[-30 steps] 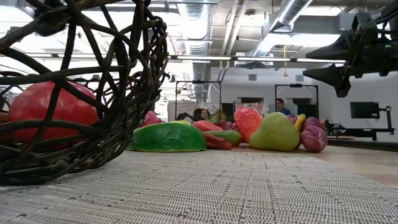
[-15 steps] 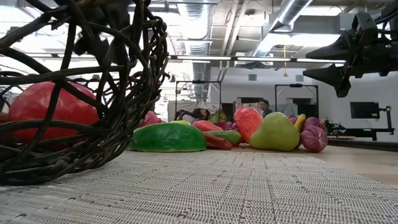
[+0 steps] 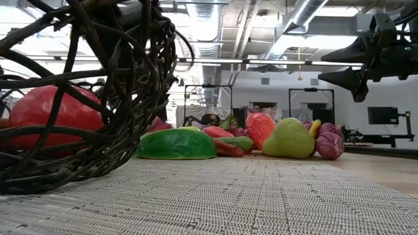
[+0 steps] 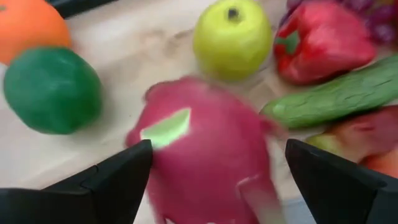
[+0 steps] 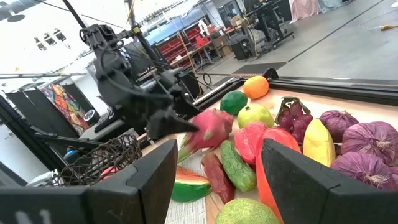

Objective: Build produce basket
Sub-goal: Put the pink dragon fruit into the mesh basket

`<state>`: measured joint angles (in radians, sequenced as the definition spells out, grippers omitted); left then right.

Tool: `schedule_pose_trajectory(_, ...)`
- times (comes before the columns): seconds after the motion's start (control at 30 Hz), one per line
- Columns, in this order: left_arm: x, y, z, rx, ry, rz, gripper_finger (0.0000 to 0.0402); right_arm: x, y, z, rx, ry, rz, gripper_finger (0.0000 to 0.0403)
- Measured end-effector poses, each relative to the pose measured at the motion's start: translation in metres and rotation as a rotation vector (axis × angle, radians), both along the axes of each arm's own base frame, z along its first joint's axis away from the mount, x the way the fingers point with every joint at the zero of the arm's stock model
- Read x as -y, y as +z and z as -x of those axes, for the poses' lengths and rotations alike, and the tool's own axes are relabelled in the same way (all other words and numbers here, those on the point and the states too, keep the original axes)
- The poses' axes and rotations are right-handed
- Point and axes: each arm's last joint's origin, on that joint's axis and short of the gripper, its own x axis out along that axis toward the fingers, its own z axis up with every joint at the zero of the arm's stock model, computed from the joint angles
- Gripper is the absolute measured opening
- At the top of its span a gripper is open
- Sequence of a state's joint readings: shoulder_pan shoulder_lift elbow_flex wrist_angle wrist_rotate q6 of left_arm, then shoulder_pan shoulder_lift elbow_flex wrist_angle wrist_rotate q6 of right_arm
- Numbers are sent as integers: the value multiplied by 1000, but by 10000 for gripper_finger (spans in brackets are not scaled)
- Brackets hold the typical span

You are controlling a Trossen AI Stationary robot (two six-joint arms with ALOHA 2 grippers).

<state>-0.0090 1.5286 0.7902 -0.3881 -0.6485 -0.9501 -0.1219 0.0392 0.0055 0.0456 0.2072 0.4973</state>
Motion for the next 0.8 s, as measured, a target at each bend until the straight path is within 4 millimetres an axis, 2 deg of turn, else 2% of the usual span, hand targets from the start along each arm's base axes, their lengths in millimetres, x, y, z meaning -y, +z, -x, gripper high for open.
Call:
schedule_pose_trajectory(0.17, 1, -26, -8, -39, 64, 13, 354, 0, 0, 0, 0, 0, 0, 255)
schedule_pose_trajectory(0.33, 2, -31, -8, -41, 85, 12, 340, 0, 0, 0, 0, 0, 0, 255)
schedule_pose_trajectory(0.67, 2, -26, -5, -23, 100, 18, 203, 0, 0, 0, 0, 0, -1, 255)
schedule_pose_trajectory(0.8, 2, -18, -3, 10, 101, 15, 164, 0, 0, 0, 0, 0, -3, 255)
